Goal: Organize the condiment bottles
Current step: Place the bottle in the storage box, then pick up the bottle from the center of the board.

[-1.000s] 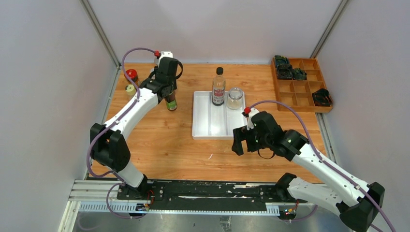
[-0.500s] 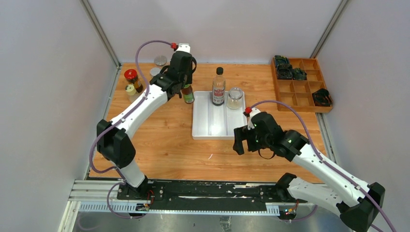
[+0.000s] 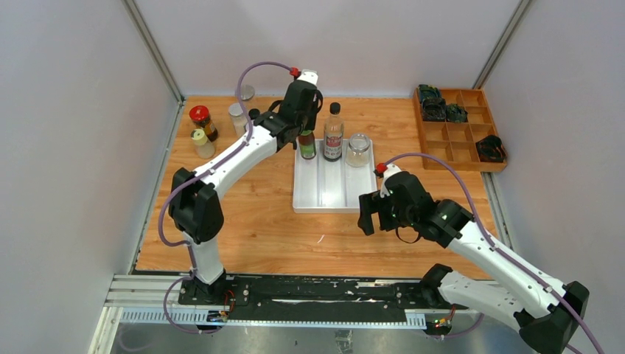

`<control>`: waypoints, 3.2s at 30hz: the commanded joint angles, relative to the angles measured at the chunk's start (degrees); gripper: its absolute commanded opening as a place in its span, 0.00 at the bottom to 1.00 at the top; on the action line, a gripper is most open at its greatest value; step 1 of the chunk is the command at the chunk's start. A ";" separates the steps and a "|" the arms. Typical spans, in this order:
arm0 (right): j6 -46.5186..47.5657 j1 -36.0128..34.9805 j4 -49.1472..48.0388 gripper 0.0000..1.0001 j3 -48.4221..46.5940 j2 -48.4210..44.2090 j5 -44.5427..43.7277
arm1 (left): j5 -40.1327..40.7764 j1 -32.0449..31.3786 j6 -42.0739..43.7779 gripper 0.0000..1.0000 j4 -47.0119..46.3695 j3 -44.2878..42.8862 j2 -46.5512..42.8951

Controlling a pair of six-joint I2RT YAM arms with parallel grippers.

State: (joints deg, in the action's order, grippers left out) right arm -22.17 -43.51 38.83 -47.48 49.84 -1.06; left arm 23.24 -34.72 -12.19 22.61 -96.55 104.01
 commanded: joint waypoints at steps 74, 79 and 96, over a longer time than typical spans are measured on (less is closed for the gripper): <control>0.46 -0.66 1.12 0.95 3.03 -1.97 -1.57 | 1.21 12.49 -4.48 0.70 2.11 -8.77 -1.02; 0.46 -0.70 0.67 0.95 3.37 -1.50 -1.25 | 12.82 15.03 -0.93 0.72 8.37 -12.31 4.22; 1.45 -0.64 0.09 0.95 2.04 1.63 -0.36 | 13.18 20.16 -6.54 0.67 -0.54 0.77 8.01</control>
State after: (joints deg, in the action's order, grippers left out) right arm -21.21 -43.51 38.61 -45.06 51.55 -1.67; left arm 37.82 -15.20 -16.93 25.54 -97.38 110.08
